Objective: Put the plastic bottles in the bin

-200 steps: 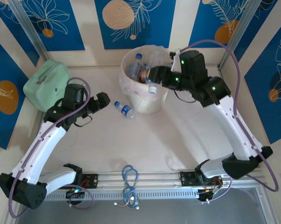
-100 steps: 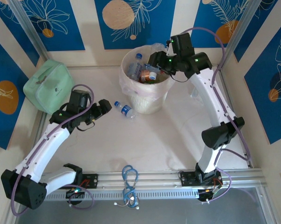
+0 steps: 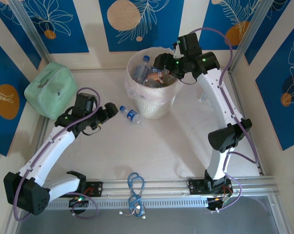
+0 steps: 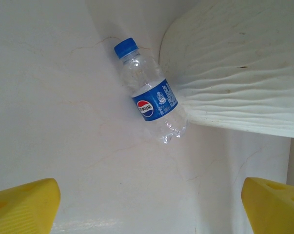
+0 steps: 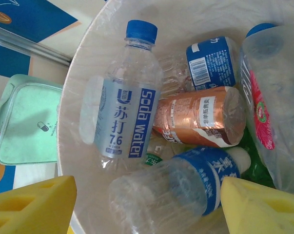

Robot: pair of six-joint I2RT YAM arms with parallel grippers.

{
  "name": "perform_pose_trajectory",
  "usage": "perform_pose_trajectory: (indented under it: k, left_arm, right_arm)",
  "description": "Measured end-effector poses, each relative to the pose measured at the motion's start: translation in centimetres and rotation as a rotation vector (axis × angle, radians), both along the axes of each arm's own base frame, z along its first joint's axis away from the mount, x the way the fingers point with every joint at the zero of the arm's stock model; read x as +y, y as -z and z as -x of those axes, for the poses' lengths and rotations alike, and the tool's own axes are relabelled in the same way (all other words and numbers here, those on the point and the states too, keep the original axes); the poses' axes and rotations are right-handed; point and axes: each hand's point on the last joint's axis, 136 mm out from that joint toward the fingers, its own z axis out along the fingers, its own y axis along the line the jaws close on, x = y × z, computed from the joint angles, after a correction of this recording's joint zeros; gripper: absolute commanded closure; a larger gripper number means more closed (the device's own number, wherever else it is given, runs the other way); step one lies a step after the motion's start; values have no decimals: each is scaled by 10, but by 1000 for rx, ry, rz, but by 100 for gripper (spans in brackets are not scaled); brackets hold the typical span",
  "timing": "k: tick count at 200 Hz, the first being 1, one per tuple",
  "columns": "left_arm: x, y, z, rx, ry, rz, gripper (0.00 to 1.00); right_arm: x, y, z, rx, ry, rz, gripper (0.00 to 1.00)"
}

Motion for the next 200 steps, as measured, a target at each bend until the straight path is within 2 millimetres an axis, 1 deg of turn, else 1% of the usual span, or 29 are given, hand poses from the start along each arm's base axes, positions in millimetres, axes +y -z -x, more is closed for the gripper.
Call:
perform_pose_trajectory:
  k: [17,32,66,87,100,119,146,168,185,200]
  left_arm:
    - [0,3,-4,6,-18,13,7]
    - [-1,8,-10,18,-44,31,8]
    - [-5,26,-26,73,-98,81,10]
    - [-11,38,-37,106,-122,117,11]
    - [-14,46,-44,126,-134,137,12]
    - [-18,58,-50,163,-152,157,13]
    - [-21,79,-57,216,-184,165,17]
    - [-24,92,-67,259,-206,164,20]
    - [-28,96,-79,273,-218,168,21]
    - [-32,98,-89,280,-224,170,20]
  right_arm:
    - [2,-4,9,-9,-9,1,24]
    - [3,-9,26,-19,-21,3,24]
    - [-2,-22,77,-66,-52,-5,24]
    - [-10,-23,111,-87,-63,-19,24]
    - [-15,-21,128,-93,-64,-27,24]
    - [-20,-9,151,-81,-68,-35,24]
    - [-20,15,175,-43,-76,-40,25]
    - [-17,37,188,0,-83,-26,25]
    - [-15,51,195,29,-85,-15,26]
    - [-13,60,199,49,-86,-6,26]
